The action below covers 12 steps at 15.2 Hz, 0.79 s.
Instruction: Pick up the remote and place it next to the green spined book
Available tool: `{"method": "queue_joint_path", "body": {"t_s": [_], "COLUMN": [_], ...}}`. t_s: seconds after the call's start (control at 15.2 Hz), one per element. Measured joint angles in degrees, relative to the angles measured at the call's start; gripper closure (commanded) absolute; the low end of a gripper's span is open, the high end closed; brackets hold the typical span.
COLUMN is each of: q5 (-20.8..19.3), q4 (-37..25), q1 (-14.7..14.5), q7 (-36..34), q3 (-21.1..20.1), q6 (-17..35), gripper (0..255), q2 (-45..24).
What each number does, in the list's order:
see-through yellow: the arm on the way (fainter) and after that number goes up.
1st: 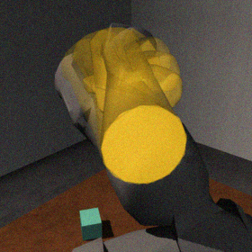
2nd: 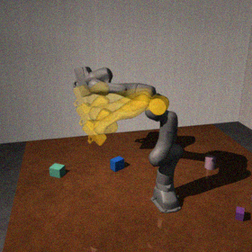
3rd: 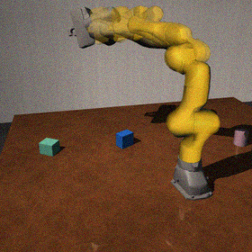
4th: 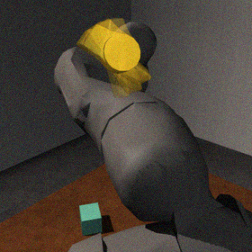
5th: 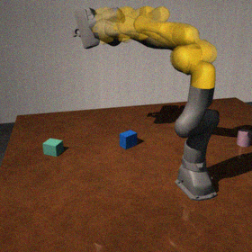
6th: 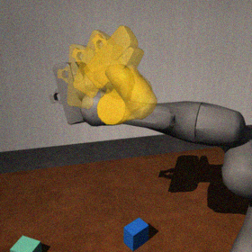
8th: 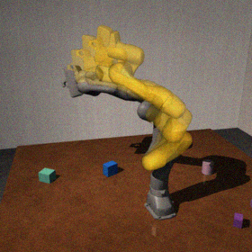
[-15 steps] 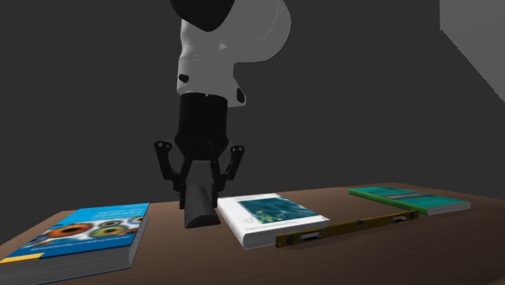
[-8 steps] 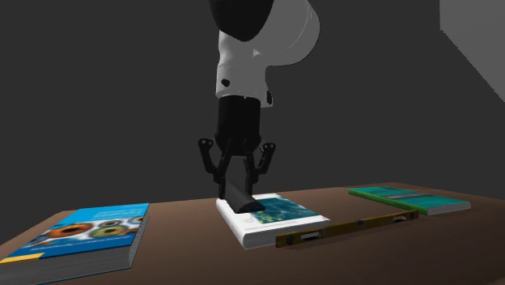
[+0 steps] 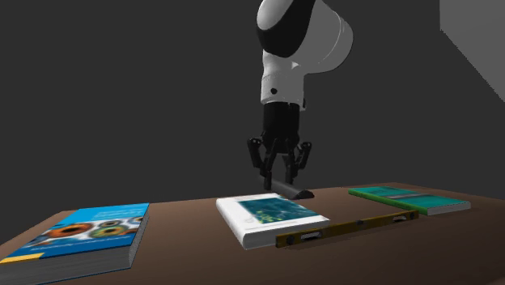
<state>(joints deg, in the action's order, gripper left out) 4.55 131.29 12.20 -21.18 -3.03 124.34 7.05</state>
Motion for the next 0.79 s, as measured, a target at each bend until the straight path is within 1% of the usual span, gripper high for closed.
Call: {"method": "queue_joint_path", "body": {"t_s": [0.13, 0.79], "q5": [-0.19, -1.59], "q4": [1.19, -0.97], "q1": [1.27, 8.07], "q7": [2.74, 17.25], "q3": [1.6, 10.18], "q6": [-0.04, -1.48], "gripper": [255, 255], "q2": [1.08, -0.43]}}
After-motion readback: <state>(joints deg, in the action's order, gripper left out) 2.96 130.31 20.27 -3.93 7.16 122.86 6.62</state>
